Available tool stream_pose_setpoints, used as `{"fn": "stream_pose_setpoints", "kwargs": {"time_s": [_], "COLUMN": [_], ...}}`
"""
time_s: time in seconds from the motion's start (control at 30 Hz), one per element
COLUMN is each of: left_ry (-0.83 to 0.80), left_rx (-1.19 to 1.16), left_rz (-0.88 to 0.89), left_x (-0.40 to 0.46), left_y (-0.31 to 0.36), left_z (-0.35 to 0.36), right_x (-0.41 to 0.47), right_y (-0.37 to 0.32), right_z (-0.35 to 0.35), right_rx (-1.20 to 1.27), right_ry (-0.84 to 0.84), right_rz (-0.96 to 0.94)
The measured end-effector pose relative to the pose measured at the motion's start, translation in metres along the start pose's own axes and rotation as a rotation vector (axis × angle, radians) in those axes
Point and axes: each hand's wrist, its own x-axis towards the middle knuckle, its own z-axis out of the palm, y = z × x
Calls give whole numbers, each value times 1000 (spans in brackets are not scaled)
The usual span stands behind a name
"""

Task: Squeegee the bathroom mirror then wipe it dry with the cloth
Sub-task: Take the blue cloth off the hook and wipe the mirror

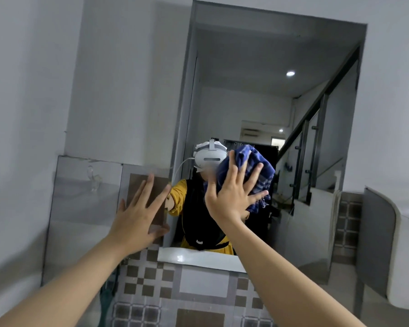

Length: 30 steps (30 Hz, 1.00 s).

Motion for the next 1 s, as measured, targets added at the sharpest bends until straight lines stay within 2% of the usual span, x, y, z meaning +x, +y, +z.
{"fn": "stream_pose_setpoints", "kwargs": {"time_s": [0.2, 0.3, 0.5, 0.6, 0.8, 1.0], "left_ry": [-11, -6, 10, -7, -11, 4], "left_rx": [41, 26, -10, -13, -3, 29], "left_rz": [-18, -12, 6, -9, -7, -13], "left_x": [-3, -2, -3, -3, -2, -2], "left_y": [-2, -6, -12, -11, -10, -9], "left_z": [10, 13, 17, 17, 16, 18], "right_x": [-5, -5, 2, 7, 15, 22], "right_y": [-52, -65, -49, -29, 21, 89], "right_z": [29, 38, 28, 18, -8, -44], "right_rx": [14, 3, -125, -181, -271, -294], "right_ry": [-58, -72, -151, -172, -174, -129], "right_rz": [-155, -292, -667, -793, -824, -685]}}
